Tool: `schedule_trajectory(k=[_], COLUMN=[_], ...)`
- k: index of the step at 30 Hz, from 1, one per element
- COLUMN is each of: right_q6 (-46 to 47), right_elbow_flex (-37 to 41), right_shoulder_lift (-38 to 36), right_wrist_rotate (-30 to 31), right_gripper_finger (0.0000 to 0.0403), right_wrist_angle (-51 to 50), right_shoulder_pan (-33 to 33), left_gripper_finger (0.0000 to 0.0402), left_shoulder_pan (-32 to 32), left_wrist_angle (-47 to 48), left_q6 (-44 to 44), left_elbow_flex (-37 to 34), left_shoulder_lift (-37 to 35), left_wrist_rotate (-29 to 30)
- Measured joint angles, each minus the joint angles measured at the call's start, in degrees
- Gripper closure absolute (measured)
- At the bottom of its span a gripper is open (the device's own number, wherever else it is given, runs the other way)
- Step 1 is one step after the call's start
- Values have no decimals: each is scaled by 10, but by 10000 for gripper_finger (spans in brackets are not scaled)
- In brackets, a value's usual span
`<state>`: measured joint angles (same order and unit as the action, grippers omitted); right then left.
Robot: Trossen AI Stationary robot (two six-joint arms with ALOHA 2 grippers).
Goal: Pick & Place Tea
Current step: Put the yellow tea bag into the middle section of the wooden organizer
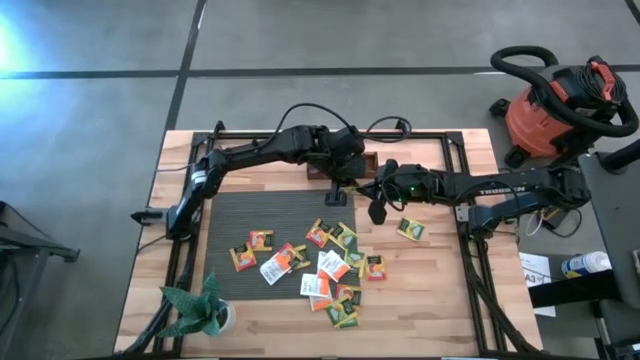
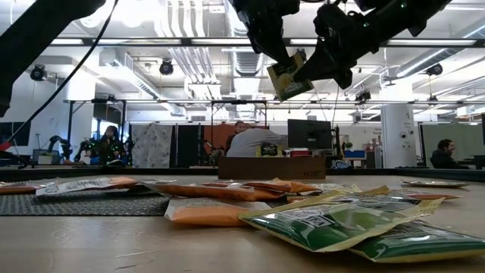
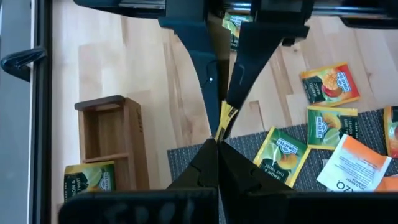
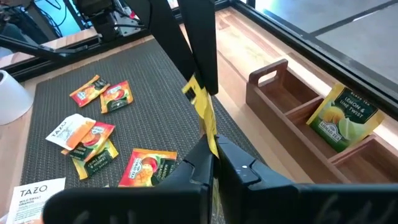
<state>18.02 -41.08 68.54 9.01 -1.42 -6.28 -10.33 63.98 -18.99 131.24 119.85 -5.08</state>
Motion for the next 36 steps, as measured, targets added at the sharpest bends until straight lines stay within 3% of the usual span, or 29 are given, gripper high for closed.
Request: schedule_trajectory(k=[20,36], right_q6=[15,51], right_elbow_flex=[0,2], right_shoulder_lift=[39,-11], right_wrist_rotate=[17,47], right_gripper_finger=[390,275], right_wrist_angle=[47,-60], right_shoulder_pan=[0,0], left_gripper_finger=[401,401], left_shoulder_pan=[0,-46], left_wrist_angle=[6,-20], left_q6=[9,-45], left_elbow_flex=[-2,-23], left_shoulder_lift=[0,-2], left_wrist_rotate=[23,127])
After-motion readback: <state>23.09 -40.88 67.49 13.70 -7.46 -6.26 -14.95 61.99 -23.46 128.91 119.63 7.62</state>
